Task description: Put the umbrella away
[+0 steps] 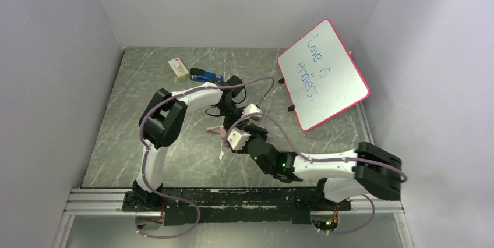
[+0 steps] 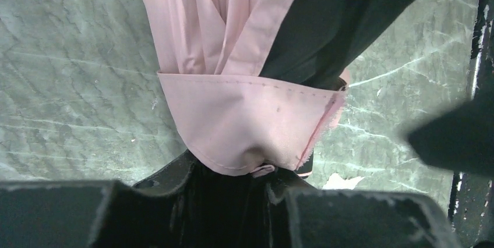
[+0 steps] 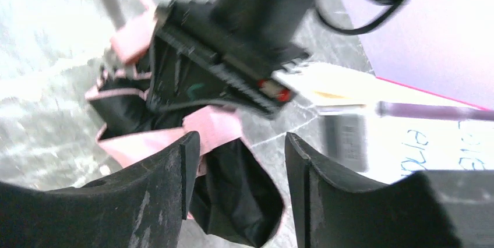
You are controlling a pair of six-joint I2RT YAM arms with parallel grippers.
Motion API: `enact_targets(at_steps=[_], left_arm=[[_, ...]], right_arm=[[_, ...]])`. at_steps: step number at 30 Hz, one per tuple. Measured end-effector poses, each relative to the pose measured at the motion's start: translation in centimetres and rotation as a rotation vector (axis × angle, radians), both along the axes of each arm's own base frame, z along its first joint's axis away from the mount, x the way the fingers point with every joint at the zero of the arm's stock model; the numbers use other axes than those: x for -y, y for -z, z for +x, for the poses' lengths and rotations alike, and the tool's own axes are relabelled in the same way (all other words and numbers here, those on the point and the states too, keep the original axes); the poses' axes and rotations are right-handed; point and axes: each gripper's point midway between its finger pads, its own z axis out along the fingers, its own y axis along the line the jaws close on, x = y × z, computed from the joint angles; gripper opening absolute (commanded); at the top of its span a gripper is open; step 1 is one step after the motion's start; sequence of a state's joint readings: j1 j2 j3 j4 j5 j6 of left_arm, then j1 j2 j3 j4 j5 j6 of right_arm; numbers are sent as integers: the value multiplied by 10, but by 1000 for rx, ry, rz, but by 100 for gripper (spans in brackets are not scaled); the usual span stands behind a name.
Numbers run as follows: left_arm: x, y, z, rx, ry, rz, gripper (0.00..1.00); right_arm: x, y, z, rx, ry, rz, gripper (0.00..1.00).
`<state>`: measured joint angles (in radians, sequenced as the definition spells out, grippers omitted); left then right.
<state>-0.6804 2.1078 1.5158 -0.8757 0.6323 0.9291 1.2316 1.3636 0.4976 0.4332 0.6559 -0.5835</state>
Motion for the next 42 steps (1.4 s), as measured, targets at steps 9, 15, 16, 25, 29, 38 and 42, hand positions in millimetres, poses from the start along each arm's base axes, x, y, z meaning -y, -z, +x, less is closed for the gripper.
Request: enact_targets(at_steps=[9, 15, 16, 25, 29, 38, 42], left_arm=[[-2, 2, 8, -78, -63, 9, 5], [-2, 2, 11, -127, -98, 12, 5], [-2, 2, 11, -132, -104, 13, 5], [-6, 2, 29, -159, -175, 17, 5], [-9, 2, 40, -146, -206, 13, 5], [-11, 3, 47, -144, -237, 17, 5], [-12, 3, 50, -143, -252, 15, 5]], right_arm=[[24, -46, 1, -167, 188, 465, 60], [39, -20, -2, -355, 315, 576, 58], [41, -17, -3, -373, 330, 588, 58], [50, 9, -4, -543, 442, 664, 54], [46, 26, -11, -624, 474, 667, 53], [30, 53, -11, -742, 573, 682, 50], [20, 62, -5, -766, 618, 688, 46]])
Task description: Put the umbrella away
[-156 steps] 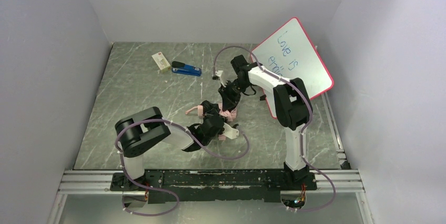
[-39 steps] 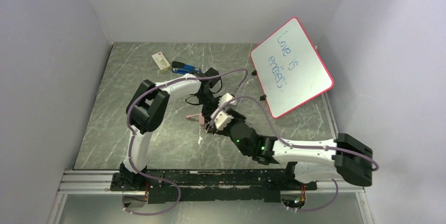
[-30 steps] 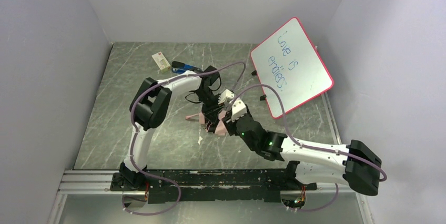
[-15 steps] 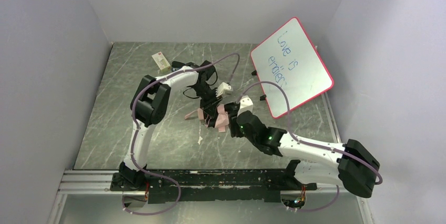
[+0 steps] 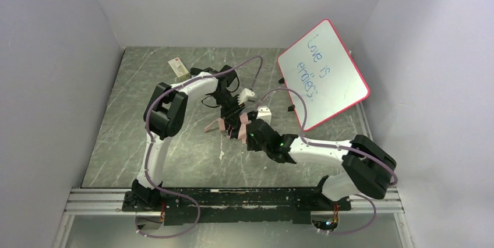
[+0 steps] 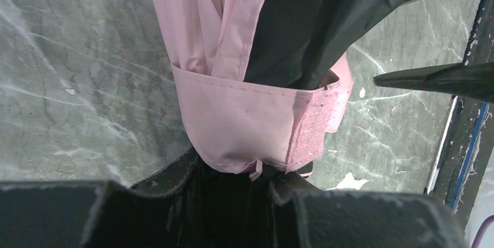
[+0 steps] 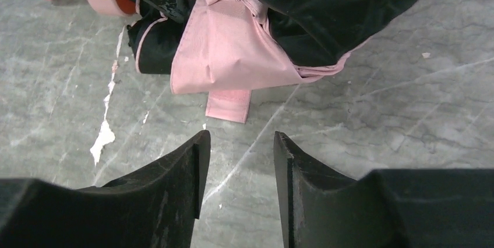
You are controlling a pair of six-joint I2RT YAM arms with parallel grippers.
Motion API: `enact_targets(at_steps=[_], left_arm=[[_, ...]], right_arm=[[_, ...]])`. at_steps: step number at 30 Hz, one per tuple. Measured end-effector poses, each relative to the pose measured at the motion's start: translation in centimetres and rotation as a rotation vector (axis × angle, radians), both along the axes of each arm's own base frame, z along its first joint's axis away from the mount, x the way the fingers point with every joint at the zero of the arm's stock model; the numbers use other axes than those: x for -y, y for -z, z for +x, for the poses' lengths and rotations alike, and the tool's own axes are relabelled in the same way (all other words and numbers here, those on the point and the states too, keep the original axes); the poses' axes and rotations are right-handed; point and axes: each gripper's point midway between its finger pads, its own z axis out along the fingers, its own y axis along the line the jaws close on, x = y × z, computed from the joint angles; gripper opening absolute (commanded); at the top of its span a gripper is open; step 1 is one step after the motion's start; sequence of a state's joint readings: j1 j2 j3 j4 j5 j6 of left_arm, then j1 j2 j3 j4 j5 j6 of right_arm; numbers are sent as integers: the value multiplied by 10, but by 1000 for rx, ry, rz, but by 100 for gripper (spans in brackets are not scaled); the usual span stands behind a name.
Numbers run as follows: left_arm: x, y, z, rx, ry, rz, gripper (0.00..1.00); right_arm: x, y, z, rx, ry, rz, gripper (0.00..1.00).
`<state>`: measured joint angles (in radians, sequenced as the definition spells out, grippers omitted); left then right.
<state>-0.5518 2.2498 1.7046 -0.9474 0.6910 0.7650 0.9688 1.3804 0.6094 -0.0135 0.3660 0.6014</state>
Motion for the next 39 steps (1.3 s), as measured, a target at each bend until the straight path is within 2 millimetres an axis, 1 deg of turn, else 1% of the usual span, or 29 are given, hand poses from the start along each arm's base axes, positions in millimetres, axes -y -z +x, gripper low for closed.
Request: enact_targets(at_steps=[5, 10, 13, 16, 20, 24, 27, 36, 39], left_arm=[[0, 0, 0, -4, -5, 2, 5], [0, 0, 0, -6, -9, 3, 5], [0, 0, 0, -6, -10, 3, 5], [0, 0, 0, -6, -11, 3, 5], [0, 0, 0, -5, -11, 3, 5], [0, 0, 0, -3, -12, 1, 5], [0, 0, 0, -1, -12, 1, 5], [0, 0, 0, 0, -15, 1, 5], [0, 0, 0, 0, -18, 1, 5]], right_arm=[[-5, 15, 5, -29, 23, -26, 46], [-9, 24, 9, -15, 9, -76, 52], [-16, 27, 8, 2, -22, -90, 54], [-23, 30, 8, 17, -43, -102, 54], [-30, 31, 13, 38, -45, -126, 51], [-32, 31, 18, 57, -30, -164, 45], [-30, 32, 18, 56, -25, -179, 38], [-27, 34, 16, 43, -9, -185, 0], [-27, 34, 17, 42, -6, -185, 0]])
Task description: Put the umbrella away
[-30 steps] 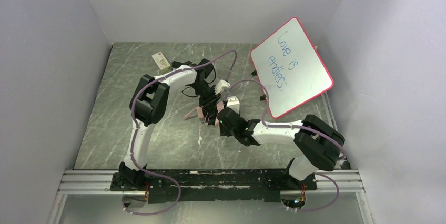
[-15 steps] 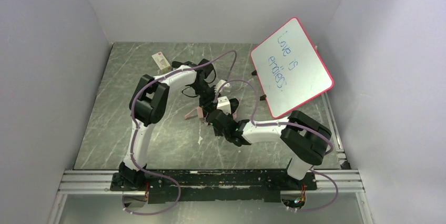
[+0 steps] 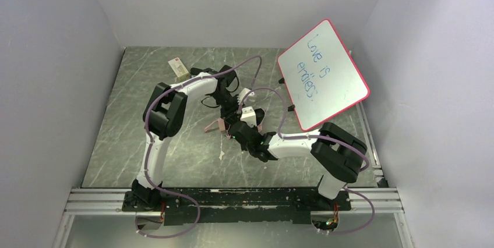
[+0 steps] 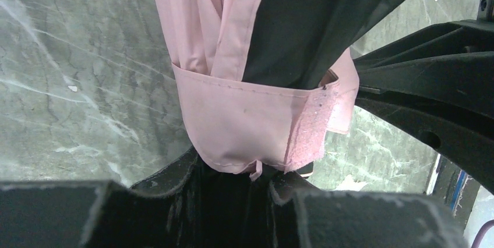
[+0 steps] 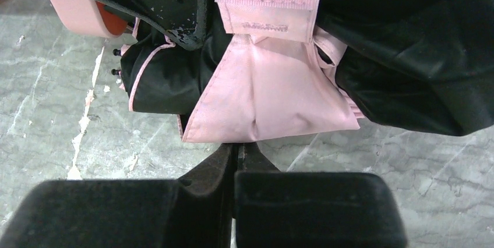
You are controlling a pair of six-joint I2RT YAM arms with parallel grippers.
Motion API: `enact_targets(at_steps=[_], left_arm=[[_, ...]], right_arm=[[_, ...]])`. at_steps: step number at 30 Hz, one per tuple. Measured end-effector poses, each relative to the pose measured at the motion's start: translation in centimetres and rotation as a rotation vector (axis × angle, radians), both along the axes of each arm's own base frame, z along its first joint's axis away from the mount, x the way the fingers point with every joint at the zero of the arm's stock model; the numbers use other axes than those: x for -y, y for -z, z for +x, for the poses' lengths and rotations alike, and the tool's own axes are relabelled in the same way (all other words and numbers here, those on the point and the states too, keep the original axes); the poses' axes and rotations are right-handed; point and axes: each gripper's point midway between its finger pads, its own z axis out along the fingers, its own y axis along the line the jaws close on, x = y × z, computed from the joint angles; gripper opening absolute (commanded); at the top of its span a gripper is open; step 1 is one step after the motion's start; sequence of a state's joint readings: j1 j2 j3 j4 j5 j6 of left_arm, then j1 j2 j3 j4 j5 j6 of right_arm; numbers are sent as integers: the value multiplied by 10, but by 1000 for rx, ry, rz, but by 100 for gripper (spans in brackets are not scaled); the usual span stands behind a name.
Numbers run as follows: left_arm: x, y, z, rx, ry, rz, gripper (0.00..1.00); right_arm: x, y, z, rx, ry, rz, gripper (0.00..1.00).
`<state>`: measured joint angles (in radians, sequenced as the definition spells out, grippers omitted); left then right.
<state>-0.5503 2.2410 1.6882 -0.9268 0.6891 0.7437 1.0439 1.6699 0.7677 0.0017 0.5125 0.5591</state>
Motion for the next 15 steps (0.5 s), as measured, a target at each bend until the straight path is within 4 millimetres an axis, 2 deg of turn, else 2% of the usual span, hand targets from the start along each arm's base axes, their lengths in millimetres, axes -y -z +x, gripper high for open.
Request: enact_targets(at_steps=[9, 15], left_arm=[[0, -1, 2, -8, -26, 2, 5], [-3, -1, 10, -7, -56, 3, 5]], right_arm=[[2, 0, -4, -7, -25, -2, 0], [15, 0, -23, -57, -75, 6, 0]])
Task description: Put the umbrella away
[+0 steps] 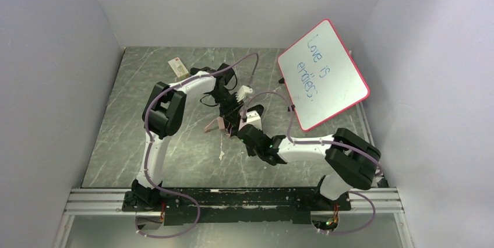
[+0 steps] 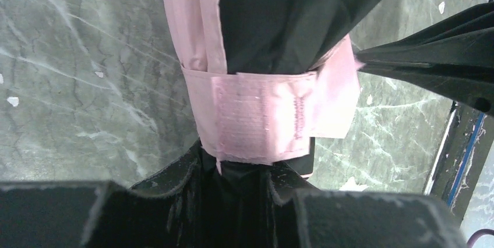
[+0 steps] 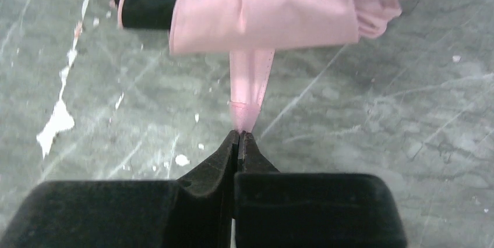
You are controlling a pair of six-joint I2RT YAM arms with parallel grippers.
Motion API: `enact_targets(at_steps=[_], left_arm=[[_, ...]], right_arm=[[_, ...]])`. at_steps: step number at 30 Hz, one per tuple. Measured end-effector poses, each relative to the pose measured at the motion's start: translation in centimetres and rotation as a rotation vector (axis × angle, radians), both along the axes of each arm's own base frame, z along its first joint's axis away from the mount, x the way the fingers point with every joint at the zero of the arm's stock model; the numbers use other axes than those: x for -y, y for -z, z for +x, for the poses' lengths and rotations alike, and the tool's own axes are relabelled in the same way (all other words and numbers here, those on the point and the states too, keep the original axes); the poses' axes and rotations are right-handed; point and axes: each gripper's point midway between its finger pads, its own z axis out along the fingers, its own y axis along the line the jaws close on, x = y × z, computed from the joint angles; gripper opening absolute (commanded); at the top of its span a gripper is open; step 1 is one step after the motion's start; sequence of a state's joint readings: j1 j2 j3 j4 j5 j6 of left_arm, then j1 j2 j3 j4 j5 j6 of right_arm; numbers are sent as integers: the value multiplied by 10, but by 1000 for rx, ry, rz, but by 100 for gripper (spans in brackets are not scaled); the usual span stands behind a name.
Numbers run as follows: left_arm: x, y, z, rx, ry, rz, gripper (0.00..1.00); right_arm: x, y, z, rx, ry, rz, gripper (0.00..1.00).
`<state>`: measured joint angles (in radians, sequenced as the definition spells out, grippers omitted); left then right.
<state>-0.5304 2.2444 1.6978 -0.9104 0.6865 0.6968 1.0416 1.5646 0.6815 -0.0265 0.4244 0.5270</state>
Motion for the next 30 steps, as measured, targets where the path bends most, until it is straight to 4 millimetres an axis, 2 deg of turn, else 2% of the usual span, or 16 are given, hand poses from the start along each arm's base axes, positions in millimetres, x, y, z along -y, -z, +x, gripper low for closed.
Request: enact_targets(at_steps=[5, 11, 18, 22, 23, 26, 30], left_arm=[[0, 0, 1, -14, -19, 7, 5], [1, 0, 2, -26, -45, 19, 5], [1, 0, 3, -36, -78, 33, 5], [0, 0, 4, -41, -94, 41, 5], [0, 0, 4, -39, -98, 44, 5], [-3, 0, 24, 38, -134, 59, 5], [-8, 0, 45, 110, -176, 71, 5]], right_arm=[[5, -1, -23, -66, -55, 6, 0], [2, -2, -46, -100, -109, -18, 0], [6, -18, -58, -110, -77, 31, 0], [6, -18, -68, -127, -74, 39, 0], [5, -16, -75, -149, -86, 37, 0], [9, 0, -124, -284, -193, -15, 0], [7, 0, -148, -350, -234, -5, 0]])
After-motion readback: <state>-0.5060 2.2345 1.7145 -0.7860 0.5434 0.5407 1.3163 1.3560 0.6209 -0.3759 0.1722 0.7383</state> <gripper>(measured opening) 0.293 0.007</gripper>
